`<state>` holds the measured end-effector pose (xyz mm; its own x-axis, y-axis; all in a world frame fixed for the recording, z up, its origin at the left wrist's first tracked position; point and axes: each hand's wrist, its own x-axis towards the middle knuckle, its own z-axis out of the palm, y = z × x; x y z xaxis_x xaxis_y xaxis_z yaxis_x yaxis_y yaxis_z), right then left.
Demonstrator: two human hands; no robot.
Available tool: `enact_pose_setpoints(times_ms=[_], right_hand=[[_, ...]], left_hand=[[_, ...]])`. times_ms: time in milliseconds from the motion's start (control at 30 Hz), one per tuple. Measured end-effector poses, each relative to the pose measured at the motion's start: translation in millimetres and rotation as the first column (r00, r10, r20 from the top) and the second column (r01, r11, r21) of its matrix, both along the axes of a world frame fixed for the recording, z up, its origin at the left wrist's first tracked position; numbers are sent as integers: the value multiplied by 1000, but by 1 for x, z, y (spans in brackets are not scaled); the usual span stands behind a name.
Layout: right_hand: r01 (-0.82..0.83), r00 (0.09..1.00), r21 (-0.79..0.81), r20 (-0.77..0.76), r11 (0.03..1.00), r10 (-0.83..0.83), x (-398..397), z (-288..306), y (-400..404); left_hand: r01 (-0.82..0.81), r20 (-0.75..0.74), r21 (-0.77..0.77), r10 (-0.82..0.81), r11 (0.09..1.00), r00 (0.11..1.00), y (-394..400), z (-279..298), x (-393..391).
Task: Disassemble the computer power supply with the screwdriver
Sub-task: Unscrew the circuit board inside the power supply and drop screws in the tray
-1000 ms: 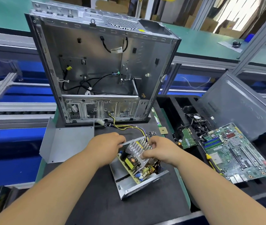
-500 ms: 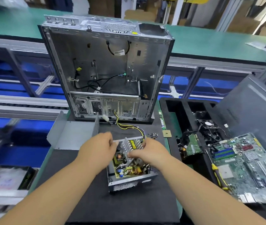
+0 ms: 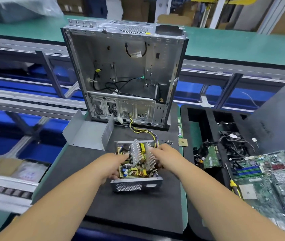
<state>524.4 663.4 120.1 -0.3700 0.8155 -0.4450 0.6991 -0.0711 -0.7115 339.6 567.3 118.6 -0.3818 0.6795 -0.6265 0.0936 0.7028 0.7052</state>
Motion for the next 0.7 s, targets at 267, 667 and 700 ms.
enact_pose_setpoints(times_ms=[267, 667, 700], right_hand=[[-40, 988, -320, 130, 947, 86, 26, -2, -8], [-87, 993, -279, 50, 956, 105, 18, -2, -12], [-86, 992, -262, 64, 961, 106, 17, -3, -13]], left_hand=[[-12, -25, 35, 13, 999, 1000, -2, -9, 8], [-17, -32, 13, 18, 1000, 999, -5, -16, 11], [-18, -30, 14, 19, 1000, 999, -5, -16, 12]])
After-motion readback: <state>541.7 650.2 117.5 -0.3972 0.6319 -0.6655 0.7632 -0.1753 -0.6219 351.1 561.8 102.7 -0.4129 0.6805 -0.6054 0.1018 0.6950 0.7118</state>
